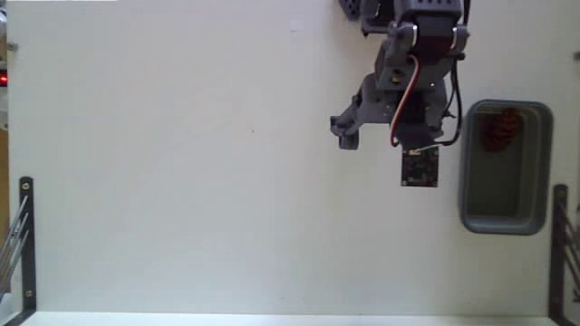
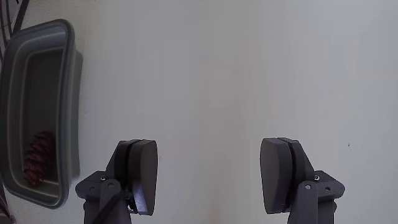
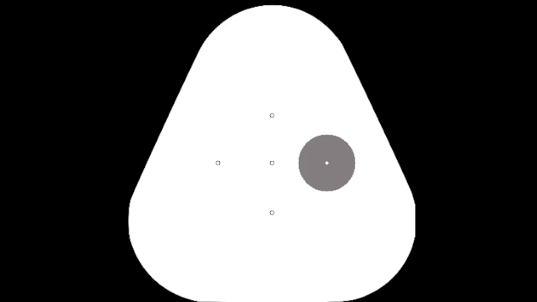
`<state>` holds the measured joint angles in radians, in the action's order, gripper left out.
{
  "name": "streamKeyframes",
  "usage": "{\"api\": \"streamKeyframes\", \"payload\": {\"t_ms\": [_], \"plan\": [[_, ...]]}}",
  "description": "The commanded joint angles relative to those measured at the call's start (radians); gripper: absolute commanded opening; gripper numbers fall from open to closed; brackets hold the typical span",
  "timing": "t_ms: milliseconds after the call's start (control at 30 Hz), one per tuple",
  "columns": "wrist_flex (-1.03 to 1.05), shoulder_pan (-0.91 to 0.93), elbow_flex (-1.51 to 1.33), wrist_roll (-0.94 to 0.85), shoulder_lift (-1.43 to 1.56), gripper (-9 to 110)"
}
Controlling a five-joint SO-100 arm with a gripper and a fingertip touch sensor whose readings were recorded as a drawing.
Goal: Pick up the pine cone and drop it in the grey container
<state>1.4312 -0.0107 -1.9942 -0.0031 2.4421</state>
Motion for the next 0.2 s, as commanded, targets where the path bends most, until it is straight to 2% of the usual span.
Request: {"api": "streamKeyframes", "payload": {"t_ms": [0,167], "plan": [[-0.001,0.011,-0.005,0.003,0.038,110],[-0.001,0.011,-0.005,0.003,0.038,110]]}}
